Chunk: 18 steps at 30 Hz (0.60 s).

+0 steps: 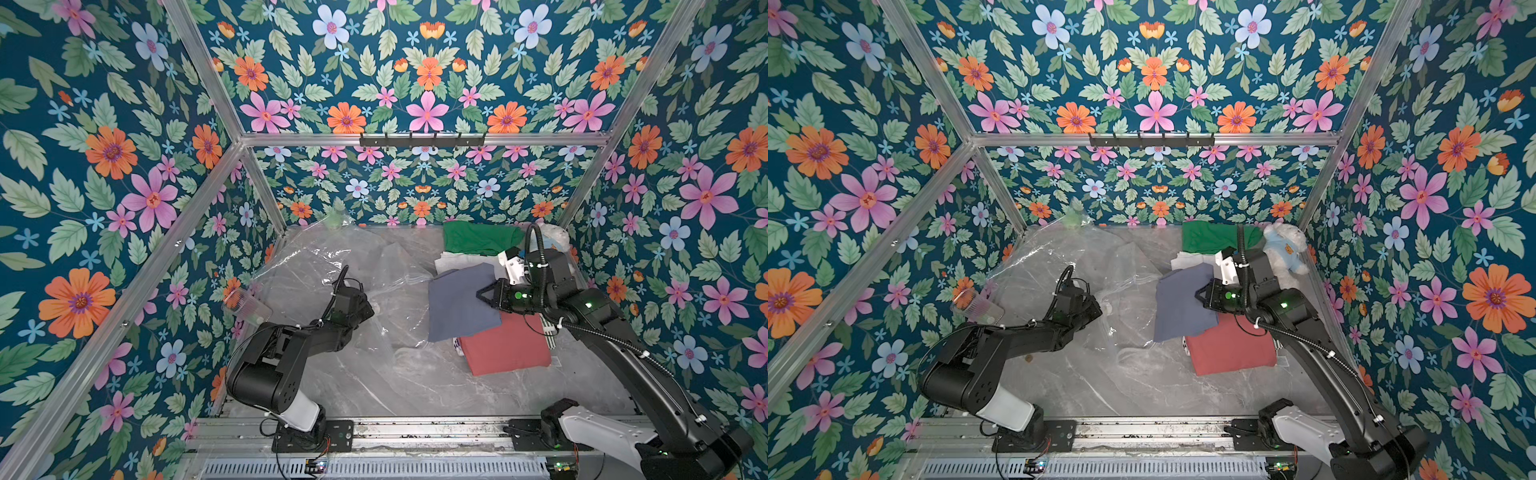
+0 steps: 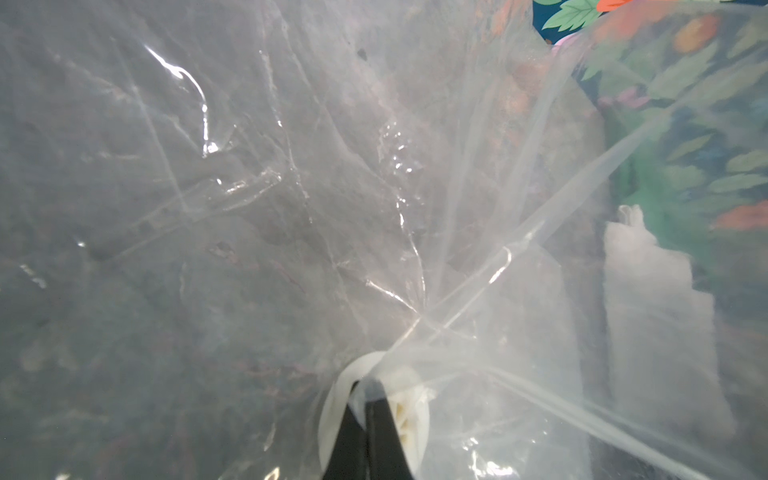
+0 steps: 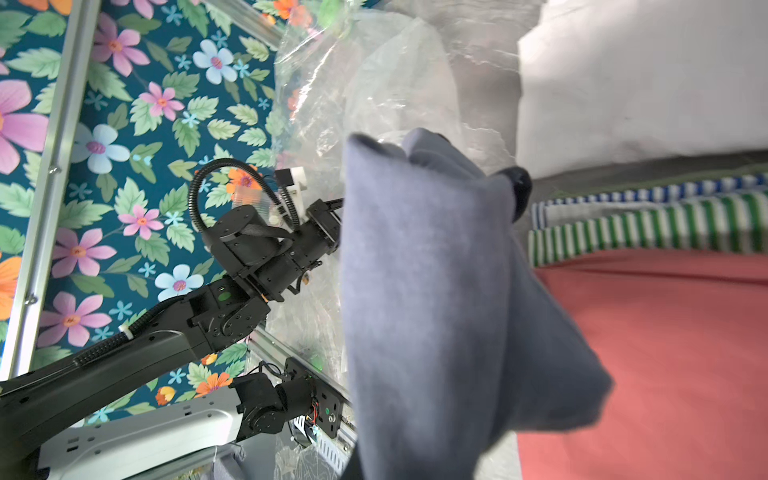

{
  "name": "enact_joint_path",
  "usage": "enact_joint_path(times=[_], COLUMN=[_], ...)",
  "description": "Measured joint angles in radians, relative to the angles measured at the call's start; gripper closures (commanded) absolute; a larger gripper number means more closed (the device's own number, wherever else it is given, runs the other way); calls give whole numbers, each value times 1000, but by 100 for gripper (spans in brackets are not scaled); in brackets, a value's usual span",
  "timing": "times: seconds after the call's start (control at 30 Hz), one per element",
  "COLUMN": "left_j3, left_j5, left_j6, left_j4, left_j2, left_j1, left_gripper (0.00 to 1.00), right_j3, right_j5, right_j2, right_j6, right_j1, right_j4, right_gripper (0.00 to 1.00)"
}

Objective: Take the tank top out of the vacuum bag
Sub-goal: Take out the tank top from the vacuum bag, then place the tank top at the center of the board.

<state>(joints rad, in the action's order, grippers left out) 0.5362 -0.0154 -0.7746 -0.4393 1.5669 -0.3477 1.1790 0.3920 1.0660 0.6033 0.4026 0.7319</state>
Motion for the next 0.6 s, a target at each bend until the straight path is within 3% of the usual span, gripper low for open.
enact_joint_path(times=[0.17,0.6], left_j3=[0,-5], left_j5=[-6,-10], left_j6=[-3,-5], left_j4=[-12,-25], left_j2=[11,14], left_j1=[0,1], left_gripper=[100,100], right_j3=[-29,48], right_j5=[1,59], right_j2=[-50,-3], right_j6=[0,-4], right_j1=[-63,-68], right_j4=[65,99], right_gripper=[100,100])
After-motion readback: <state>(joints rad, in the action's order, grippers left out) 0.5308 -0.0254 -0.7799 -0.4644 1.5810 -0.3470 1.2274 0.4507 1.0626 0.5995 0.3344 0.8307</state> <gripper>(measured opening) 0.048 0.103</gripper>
